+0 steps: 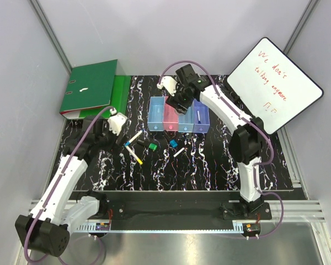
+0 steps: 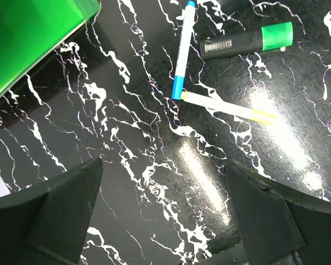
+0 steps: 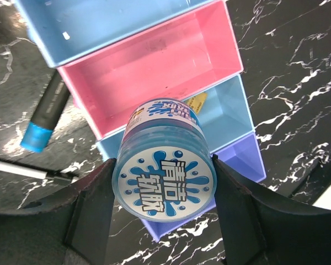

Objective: Sort the stationery into containers
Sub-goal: Place the stationery in the storage box.

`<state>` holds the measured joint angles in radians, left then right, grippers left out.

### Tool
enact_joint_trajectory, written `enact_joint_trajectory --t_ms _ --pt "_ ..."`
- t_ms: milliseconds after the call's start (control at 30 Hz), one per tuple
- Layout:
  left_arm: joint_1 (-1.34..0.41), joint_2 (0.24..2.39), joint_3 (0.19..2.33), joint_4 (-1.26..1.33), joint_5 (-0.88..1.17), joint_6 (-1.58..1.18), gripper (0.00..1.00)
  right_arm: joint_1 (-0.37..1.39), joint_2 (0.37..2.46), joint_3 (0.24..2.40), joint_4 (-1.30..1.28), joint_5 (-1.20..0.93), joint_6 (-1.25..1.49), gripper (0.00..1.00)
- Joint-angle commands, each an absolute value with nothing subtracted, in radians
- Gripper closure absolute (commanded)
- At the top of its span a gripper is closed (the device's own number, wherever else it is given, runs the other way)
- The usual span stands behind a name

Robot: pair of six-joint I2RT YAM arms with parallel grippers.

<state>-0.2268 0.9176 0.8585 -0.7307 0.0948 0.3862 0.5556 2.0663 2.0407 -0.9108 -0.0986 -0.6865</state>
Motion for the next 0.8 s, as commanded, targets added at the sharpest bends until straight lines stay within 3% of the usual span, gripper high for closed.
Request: enact_joint_trajectory --t_ms 0,767 --pt "-0.224 0.949 0.91 -0.692 0.12 0.379 0.01 0.526 2.126 2.112 -0.885 -0.117 -0.716 0.6" --pt "-0.224 1.025 0.937 -0.661 0.135 0.382 0.01 0.474 2.092 1.957 -0.801 -0.163 -0.71 0.6"
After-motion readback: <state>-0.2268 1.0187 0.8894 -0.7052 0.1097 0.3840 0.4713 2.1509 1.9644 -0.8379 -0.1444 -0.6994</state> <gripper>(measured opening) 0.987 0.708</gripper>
